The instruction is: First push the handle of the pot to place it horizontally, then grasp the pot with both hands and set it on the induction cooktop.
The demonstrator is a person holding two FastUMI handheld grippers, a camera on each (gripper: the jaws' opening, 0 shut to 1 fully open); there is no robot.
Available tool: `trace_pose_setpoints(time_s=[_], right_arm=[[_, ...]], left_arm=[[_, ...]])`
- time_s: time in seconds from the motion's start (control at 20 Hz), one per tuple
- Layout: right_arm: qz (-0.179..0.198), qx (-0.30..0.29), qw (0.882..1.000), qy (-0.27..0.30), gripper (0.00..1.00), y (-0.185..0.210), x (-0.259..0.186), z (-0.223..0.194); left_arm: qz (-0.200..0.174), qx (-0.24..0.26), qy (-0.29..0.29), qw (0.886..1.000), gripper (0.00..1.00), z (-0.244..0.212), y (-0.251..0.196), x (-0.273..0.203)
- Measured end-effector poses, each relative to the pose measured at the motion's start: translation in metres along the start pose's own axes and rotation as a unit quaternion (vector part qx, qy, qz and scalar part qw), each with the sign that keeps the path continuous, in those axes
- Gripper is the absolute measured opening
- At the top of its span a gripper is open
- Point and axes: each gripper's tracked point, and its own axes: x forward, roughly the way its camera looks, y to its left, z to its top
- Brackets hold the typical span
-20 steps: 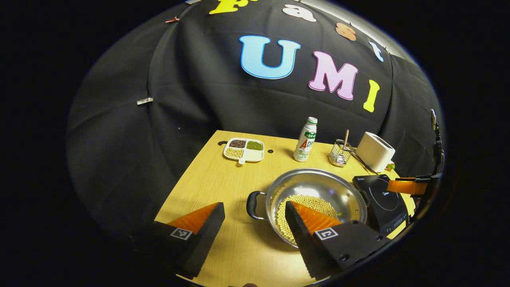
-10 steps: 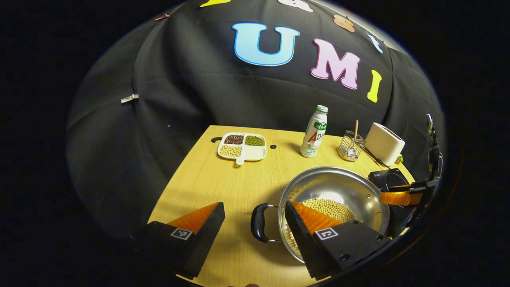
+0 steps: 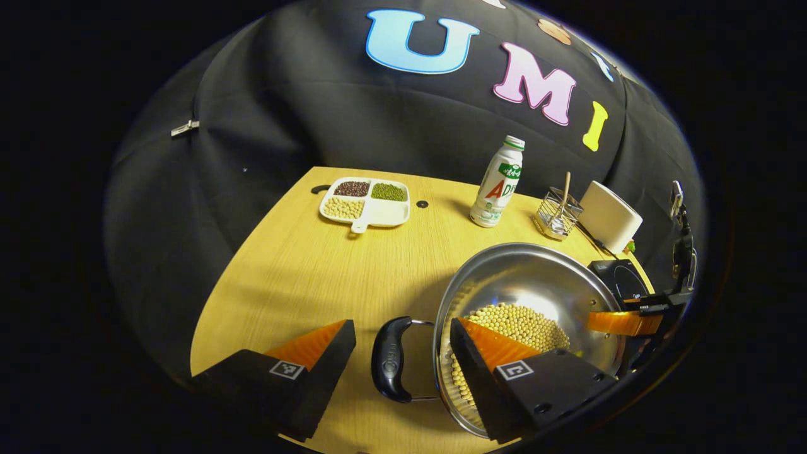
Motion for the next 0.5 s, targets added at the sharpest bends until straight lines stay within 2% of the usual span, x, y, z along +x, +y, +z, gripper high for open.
trace_pose_setpoints(time_s=[0.15, 0.2, 0.3, 0.35, 0.4, 0.5], right_arm=[[-0.011, -0.002, 1.000, -0.004, 0.97, -0.002, 0.004, 0.000], [-0.014, 0.000, 1.000, -0.003, 0.96, -0.003, 0.006, 0.001], [-0.017, 0.006, 1.000, -0.004, 0.86, -0.003, 0.009, 0.000], [-0.015, 0.006, 1.000, -0.003, 0.77, 0.001, 0.011, 0.000], [-0.017, 0.001, 1.000, -0.003, 0.76, 0.004, 0.011, 0.000], [-0.026, -0.022, 0.999, -0.004, 0.77, 0.006, 0.012, 0.000]], left_arm=[[-0.007, -0.010, 0.019, 1.000, 0.91, -0.010, 0.001, 0.005], [-0.007, -0.011, 0.025, 1.000, 0.87, -0.013, 0.001, 0.005], [-0.007, -0.008, 0.034, 0.999, 0.80, -0.020, 0.001, 0.006], [0.003, -0.001, 0.035, 0.999, 0.77, -0.022, 0.007, 0.005], [0.011, 0.011, 0.037, 0.999, 0.71, -0.024, 0.011, 0.004], [0.020, 0.023, 0.041, 0.999, 0.67, -0.026, 0.019, -0.001]])
